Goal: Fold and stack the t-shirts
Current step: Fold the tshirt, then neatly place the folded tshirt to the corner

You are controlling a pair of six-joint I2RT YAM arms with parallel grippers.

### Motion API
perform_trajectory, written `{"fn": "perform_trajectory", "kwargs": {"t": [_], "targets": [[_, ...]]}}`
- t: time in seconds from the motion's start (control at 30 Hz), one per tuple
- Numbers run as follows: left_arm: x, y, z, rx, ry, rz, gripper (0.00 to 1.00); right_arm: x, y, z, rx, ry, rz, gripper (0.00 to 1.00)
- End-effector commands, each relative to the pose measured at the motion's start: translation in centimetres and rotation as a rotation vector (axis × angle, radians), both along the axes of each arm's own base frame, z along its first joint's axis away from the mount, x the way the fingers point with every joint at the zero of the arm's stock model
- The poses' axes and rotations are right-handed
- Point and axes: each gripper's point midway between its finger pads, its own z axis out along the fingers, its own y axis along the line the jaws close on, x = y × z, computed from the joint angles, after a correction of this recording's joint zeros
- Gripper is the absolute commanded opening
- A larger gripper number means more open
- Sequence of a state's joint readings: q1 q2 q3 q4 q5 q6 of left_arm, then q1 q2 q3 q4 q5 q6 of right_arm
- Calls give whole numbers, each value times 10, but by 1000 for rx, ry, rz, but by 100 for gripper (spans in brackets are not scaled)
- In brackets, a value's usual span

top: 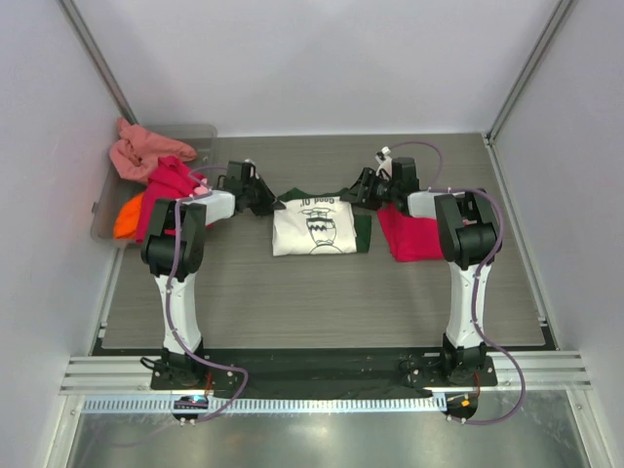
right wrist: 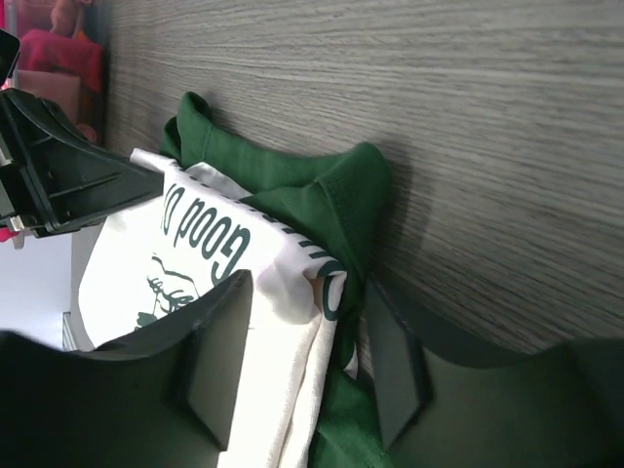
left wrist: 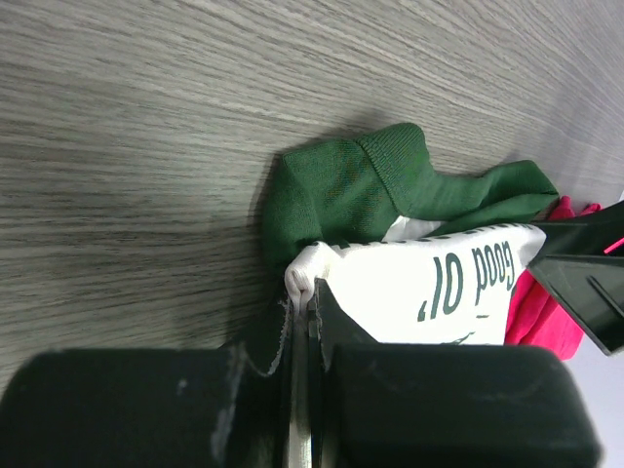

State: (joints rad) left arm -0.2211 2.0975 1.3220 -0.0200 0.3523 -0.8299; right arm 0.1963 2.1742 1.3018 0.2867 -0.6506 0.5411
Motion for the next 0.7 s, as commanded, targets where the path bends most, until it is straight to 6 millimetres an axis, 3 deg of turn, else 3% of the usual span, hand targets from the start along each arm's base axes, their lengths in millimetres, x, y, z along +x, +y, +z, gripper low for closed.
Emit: {"fn": "perform_trajectory", "kwargs": {"t": [0.0, 0.2, 0.3, 0.4, 0.43, 0.5, 0.53, 0.6, 0.63, 0.67], "targets": [[7, 2, 5, 0, -15, 0, 0, -9, -1, -11, -5, 57, -4, 54], [7, 2, 6, 2, -13, 3, 0, 1, 2, -22, -5, 90, -16, 43], [8, 3, 5, 7, -11, 7, 0, 4, 9, -18, -12, 81, -8, 33], [8, 2, 4, -1, -3, 10, 0, 4, 17, -14, -30, 68, 7, 13], [8, 0, 6, -5, -5, 9, 0, 3, 18, -9, -30, 63, 11, 2], [5, -1, 9, 0, -13, 8, 0, -1, 19, 1, -27, 48, 16, 1], [4, -6, 20, 2, -35, -2, 0, -1, 18, 22, -25, 6, 14, 1], [-3, -7, 29, 16, -55, -7, 0, -7, 11, 34, -49, -14, -16, 1], [-5, -10, 49, 6, -91, -14, 0, -10, 9, 44, -52, -33, -22, 1], [-9, -14, 56, 3, -105, -23, 0, -12, 6, 72, -49, -84, -37, 1]]}}
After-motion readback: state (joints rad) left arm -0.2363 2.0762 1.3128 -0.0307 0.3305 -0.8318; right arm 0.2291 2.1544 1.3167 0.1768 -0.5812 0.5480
